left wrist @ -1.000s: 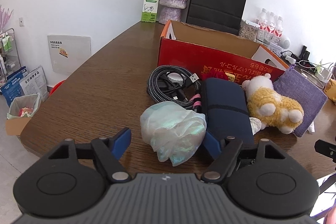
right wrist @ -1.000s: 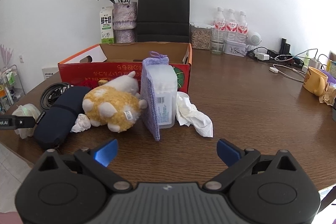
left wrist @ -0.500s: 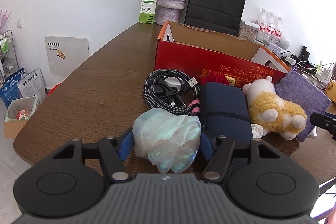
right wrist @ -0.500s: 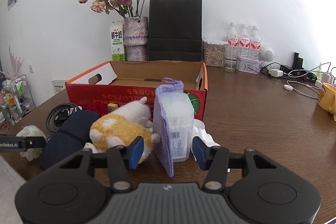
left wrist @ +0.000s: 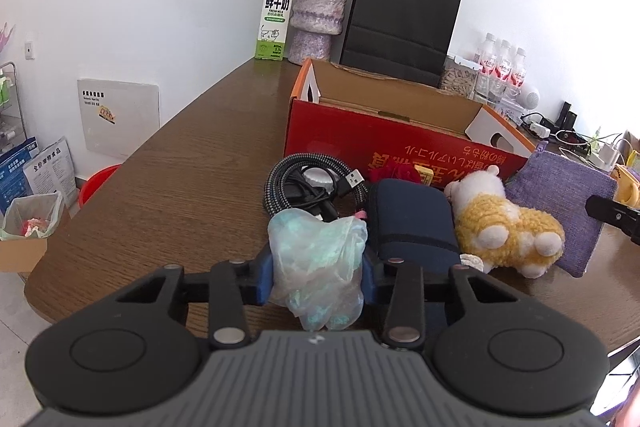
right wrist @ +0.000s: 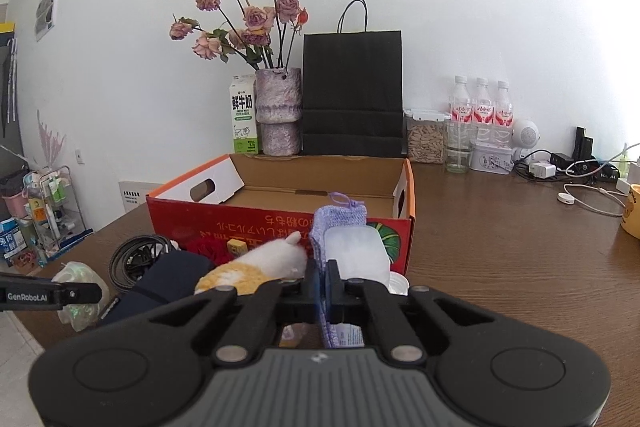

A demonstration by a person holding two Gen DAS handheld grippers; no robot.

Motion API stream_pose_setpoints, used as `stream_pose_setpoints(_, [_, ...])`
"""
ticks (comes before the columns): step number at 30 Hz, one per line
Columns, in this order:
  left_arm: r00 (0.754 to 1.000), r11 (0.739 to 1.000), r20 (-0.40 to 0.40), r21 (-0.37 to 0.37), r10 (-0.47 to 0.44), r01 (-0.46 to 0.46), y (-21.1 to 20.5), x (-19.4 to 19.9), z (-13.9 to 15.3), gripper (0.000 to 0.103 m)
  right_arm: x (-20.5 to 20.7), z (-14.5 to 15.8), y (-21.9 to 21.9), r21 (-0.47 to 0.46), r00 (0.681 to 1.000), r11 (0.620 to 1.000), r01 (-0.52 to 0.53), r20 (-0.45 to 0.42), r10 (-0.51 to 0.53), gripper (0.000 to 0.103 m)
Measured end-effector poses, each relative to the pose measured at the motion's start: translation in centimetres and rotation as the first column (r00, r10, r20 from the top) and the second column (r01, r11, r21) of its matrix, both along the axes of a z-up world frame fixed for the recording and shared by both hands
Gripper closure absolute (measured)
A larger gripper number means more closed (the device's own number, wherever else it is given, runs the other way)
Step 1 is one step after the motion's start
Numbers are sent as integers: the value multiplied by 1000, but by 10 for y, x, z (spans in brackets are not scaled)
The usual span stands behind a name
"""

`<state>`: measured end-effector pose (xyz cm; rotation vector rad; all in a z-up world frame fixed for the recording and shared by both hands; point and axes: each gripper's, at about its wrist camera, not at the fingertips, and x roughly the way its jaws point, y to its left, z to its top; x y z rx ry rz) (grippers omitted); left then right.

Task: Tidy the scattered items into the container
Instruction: 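Carry both items into the cardboard box and open both tools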

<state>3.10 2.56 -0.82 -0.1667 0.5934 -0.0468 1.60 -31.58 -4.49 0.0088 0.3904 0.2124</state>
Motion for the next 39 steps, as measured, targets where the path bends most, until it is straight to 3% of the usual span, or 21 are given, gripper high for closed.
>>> stream_pose_setpoints(14, [984,998,166,-1,-64,65,-19,19,53,63,19,50,0,21,985,999,-44,165,40,102])
stream_pose_setpoints(23, [965,994,239,4,-111,113,-36,68,93,63,76,99,2,59,971,994,-87,227,71,102])
stream_pose_setpoints(27, [962,993,245,5,-120,122,-42,105,108,63,118,111,10,84,976,989,-120,190,102,102])
stream_pose_setpoints(32, [976,992,189,-49,-107,118,-48,158,108,62,174,109,23,130,985,981,-146,115,131,102])
stream_pose_setpoints(36, [987,993,128,-49,-100,107,-54,201,96,62,225,95,31,164,982,969,-183,-6,187,102])
stream_pose_setpoints(39, [994,994,6,-5,-106,106,-59,237,72,61,268,71,24,159,973,977,-144,-160,169,102])
